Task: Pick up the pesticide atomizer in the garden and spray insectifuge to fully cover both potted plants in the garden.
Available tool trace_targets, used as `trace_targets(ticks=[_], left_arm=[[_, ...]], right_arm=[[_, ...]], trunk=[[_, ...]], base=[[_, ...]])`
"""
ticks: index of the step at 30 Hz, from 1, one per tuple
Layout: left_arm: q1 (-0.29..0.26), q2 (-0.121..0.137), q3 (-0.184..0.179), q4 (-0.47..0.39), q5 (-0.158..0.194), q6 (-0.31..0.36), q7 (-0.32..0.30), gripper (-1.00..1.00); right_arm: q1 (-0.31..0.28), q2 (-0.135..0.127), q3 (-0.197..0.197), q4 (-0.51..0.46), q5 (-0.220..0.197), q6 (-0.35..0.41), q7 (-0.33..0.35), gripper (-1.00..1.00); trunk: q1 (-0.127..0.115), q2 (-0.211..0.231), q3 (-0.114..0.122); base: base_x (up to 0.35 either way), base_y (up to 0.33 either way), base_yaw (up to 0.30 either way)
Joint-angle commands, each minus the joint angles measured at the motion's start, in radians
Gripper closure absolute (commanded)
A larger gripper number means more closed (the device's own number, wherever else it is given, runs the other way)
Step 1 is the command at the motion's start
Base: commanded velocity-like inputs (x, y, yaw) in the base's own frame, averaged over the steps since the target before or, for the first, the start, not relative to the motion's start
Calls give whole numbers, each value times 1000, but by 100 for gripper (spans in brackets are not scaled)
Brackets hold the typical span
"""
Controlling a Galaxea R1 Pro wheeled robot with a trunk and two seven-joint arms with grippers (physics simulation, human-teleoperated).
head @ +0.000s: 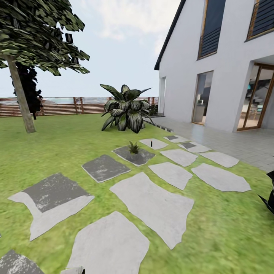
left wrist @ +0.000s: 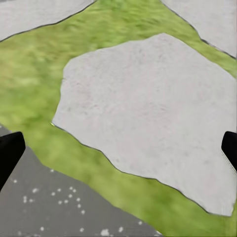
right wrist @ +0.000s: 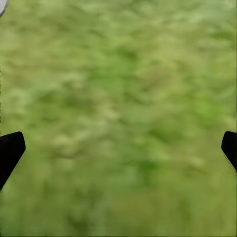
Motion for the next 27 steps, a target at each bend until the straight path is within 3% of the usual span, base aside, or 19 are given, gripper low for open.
trace_targets(ticks=[1,27], left_arm=[[-1,0,0,0,3,-3,1,-100],[-1,0,0,0,3,-3,1,-100]], right_arm=[[0,0,-1,-2,0,6,0,-100],[0,0,-1,-2,0,6,0,-100]], trunk=[[0,0,-1],[0,0,-1]], base=[[332,0,0],[332,0,0]])
